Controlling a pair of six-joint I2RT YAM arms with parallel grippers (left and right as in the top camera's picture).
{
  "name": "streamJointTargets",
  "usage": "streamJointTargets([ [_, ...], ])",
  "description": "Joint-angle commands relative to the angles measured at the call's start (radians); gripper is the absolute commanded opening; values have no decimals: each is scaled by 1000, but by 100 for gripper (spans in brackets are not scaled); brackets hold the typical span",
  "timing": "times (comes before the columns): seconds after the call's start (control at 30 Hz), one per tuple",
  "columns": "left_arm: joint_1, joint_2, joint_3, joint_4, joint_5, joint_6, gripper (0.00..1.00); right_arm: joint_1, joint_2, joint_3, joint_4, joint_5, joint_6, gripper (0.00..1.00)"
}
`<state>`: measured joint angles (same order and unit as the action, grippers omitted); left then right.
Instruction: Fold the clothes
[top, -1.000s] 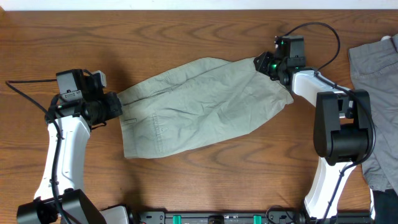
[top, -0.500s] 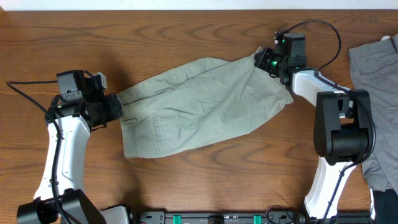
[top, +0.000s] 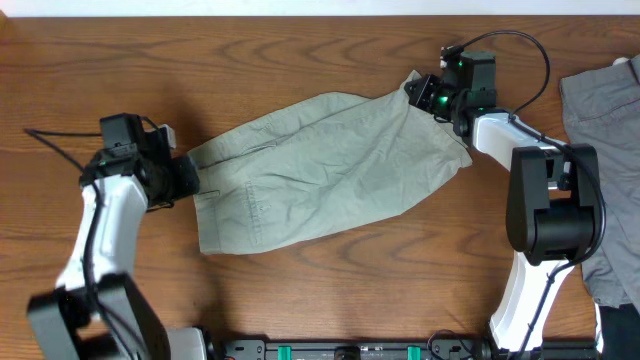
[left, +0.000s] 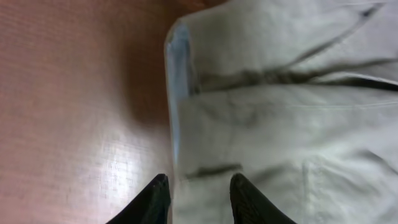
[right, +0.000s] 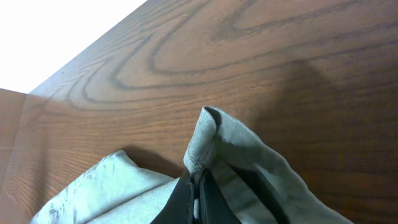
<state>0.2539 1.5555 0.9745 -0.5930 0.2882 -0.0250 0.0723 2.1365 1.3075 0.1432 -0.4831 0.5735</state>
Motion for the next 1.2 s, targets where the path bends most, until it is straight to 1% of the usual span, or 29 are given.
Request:
streamJointTargets([
  [0.0, 5, 76, -9, 36, -8, 6, 34, -6, -20, 2, 0, -22, -3, 1],
  [0.13, 5, 119, -9, 54, -8, 6, 34, -6, -20, 2, -2, -22, -3, 1],
  [0.27, 5, 121, -9, 61, -1, 6, 33, -6, -20, 2, 0, -22, -3, 1],
  [0.4, 5, 121, -9, 81, 60, 8, 19, -6, -20, 2, -1, -22, -29, 1],
  [0.47, 5, 121, -8, 87, 106, 19, 6, -6, -20, 2, -3, -23, -41, 1],
  [0.57, 5, 121, -8, 83, 150, 29, 6, -9, -22, 2, -5, -23, -66, 1],
  [0.8, 14, 85, -6, 63, 149, 28, 6, -15, -63, 2, -40, -41, -152, 1],
  [0.97, 65, -48, -5, 25, 86, 11, 6, -15, -143, 2, -84, -42, -179, 1],
  [1.1, 130, -182, -5, 40, 86, -31, 6, -15, -224, 2, -77, -10, -179, 1],
  [1.17, 142, -217, -5, 51, 85, -32, 6, -15, -241, 5, -71, 11, -178, 1],
])
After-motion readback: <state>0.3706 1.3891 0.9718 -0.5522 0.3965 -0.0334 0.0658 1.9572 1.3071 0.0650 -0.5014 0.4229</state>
